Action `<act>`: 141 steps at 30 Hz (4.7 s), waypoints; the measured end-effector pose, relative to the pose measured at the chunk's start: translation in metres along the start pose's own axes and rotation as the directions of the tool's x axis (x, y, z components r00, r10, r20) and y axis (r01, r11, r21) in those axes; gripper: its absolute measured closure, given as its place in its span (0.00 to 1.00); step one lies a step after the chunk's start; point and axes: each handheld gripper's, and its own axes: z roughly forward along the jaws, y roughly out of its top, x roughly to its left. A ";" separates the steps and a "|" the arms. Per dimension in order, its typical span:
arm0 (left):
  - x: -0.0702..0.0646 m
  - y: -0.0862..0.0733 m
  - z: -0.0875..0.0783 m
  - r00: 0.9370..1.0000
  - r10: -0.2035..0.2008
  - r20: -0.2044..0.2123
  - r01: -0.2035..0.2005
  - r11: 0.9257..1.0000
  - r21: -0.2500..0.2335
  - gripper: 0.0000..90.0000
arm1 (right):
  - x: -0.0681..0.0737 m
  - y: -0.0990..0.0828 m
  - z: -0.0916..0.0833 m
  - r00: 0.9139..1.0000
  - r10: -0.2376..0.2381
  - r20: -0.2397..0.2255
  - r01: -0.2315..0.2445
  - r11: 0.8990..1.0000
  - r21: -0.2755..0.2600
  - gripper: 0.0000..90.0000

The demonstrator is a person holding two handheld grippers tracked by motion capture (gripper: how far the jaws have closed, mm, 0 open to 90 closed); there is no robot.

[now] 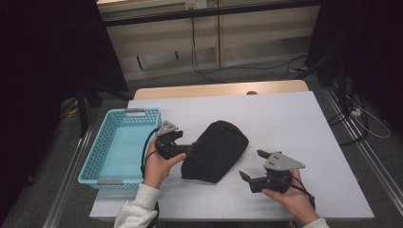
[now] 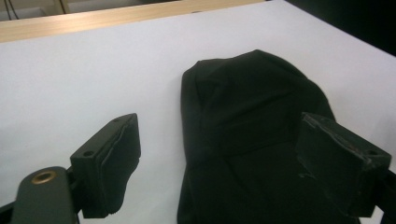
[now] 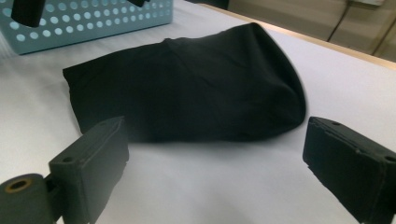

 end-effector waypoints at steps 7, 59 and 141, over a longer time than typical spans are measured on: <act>0.001 -0.001 -0.003 1.000 0.005 -0.019 -0.005 1.000 0.004 0.16 | 0.012 0.008 0.030 0.996 -0.015 -0.088 0.019 0.999 0.044 0.17; -0.005 -0.017 0.002 1.000 -0.011 -0.001 0.011 0.999 0.035 0.21 | -0.069 0.008 -0.015 0.984 0.175 0.026 -0.176 0.980 0.088 0.99; -0.098 -0.035 0.060 0.943 0.184 0.278 -0.222 0.969 0.110 0.39 | -0.104 -0.018 -0.054 0.952 0.257 0.167 -0.275 0.957 0.089 0.98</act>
